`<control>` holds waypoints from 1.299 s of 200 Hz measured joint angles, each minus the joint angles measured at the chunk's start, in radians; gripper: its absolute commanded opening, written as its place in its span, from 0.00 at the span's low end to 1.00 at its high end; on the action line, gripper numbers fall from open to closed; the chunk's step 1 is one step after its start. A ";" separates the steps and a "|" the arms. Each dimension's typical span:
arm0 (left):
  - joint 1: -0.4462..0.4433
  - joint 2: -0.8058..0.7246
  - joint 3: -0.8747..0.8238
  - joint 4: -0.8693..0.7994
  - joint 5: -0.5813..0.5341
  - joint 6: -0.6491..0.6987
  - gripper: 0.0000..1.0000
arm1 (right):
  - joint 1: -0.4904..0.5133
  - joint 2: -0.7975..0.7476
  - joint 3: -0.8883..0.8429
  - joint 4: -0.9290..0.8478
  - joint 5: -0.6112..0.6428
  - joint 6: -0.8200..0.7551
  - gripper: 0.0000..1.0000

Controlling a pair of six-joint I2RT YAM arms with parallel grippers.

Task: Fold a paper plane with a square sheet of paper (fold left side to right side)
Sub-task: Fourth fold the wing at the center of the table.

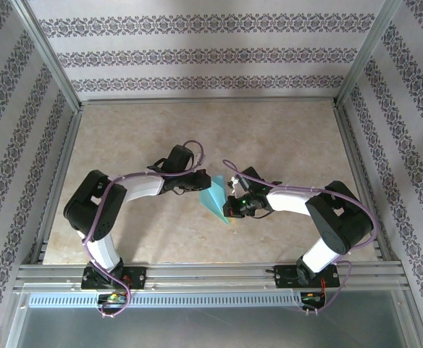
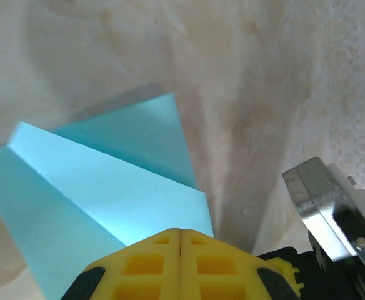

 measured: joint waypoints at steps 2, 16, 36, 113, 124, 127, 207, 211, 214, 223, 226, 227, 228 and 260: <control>0.000 0.007 0.003 0.000 0.001 0.000 0.02 | 0.000 0.000 0.000 0.000 0.000 0.000 0.00; -0.005 0.043 0.022 0.001 0.003 -0.004 0.02 | 0.000 0.001 0.002 -0.002 0.000 0.000 0.00; -0.005 0.078 0.034 0.003 0.003 -0.005 0.02 | 0.000 0.001 0.002 -0.002 0.000 0.000 0.00; -0.005 0.144 0.085 -0.038 -0.026 -0.003 0.00 | 0.000 0.005 0.020 -0.031 0.000 0.000 0.00; -0.005 0.150 0.092 -0.055 -0.032 -0.005 0.00 | 0.000 0.005 0.025 -0.040 0.001 0.000 0.00; -0.005 0.151 0.093 -0.056 -0.032 -0.004 0.00 | 0.000 0.005 0.026 -0.043 0.001 0.000 0.00; -0.005 0.152 0.095 -0.060 -0.034 -0.034 0.00 | -0.003 -0.047 0.061 -0.134 -0.013 0.023 0.00; -0.005 0.152 0.095 -0.060 -0.034 -0.034 0.00 | -0.005 -0.053 0.064 -0.134 -0.019 0.028 0.00; -0.005 0.152 0.095 -0.060 -0.034 -0.034 0.00 | -0.006 -0.056 0.067 -0.132 -0.022 0.030 0.00; -0.005 0.152 0.095 -0.059 -0.034 -0.035 0.00 | -0.007 -0.062 0.077 -0.123 -0.031 0.039 0.00; -0.005 0.152 0.095 -0.059 -0.034 -0.035 0.00 | -0.007 -0.063 0.079 -0.118 -0.033 0.043 0.00; -0.005 0.152 0.095 -0.059 -0.034 -0.035 0.00 | -0.007 -0.063 0.080 -0.116 -0.034 0.044 0.00; -0.005 0.152 0.095 -0.059 -0.034 -0.035 0.00 | -0.007 -0.063 0.081 -0.115 -0.034 0.044 0.00; -0.005 0.153 0.093 -0.056 -0.034 -0.037 0.00 | -0.006 -0.025 0.119 -0.070 -0.038 0.066 0.00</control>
